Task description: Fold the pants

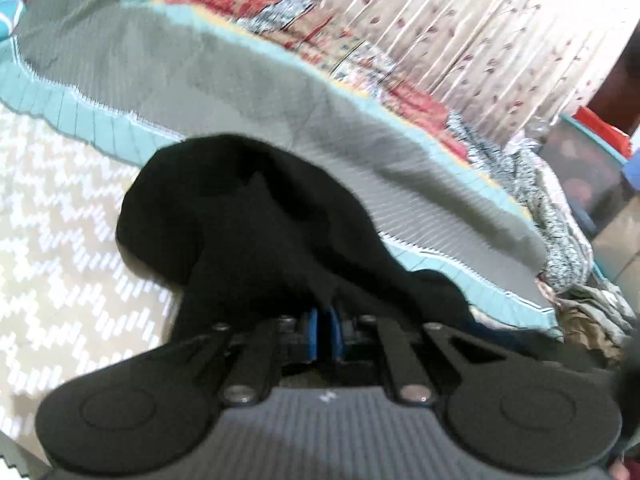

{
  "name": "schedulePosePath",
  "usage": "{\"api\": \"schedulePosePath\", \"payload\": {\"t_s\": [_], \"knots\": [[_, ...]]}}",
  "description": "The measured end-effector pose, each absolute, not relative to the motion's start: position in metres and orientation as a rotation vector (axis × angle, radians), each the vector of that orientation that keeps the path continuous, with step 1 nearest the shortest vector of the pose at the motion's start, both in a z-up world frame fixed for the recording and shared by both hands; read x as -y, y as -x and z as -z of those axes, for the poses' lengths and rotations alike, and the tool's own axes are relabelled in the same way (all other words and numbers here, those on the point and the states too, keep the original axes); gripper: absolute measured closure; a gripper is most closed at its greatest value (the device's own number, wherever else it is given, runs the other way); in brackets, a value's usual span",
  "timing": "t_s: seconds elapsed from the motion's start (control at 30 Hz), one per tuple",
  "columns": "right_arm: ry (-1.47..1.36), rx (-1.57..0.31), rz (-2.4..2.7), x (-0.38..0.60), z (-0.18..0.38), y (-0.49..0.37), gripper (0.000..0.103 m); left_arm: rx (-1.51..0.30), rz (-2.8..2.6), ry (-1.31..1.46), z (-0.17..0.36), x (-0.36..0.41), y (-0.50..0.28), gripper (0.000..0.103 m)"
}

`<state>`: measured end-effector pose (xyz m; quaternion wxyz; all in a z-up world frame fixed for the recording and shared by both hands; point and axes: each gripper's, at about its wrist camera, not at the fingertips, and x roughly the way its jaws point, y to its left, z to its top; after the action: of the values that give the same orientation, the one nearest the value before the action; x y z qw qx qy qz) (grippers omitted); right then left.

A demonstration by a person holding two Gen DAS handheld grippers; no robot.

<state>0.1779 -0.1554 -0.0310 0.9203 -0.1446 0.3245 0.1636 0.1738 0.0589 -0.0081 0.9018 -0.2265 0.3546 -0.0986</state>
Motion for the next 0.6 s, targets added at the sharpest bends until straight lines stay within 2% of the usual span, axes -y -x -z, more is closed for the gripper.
{"api": "schedulePosePath", "payload": {"t_s": [0.03,0.07,0.23,0.47,0.6], "knots": [[0.298,-0.718,-0.347,0.151,0.036,-0.191,0.071,-0.728,0.218,0.473,0.003,-0.059,-0.171,0.097],[0.251,-0.775,-0.372,0.150,0.036,-0.199,0.095,-0.718,0.227,0.474,-0.002,-0.059,-0.168,0.097],[-0.173,-0.779,-0.634,0.176,-0.009,-0.172,0.096,-0.608,0.317,0.506,-0.035,-0.074,-0.137,0.097],[-0.423,-0.649,-0.859,0.194,-0.062,-0.098,0.096,-0.431,0.494,0.601,-0.090,-0.088,-0.077,0.097],[-0.577,-0.587,-0.933,0.213,-0.058,-0.033,0.096,-0.378,0.560,0.610,-0.108,-0.089,-0.049,0.097]]}}
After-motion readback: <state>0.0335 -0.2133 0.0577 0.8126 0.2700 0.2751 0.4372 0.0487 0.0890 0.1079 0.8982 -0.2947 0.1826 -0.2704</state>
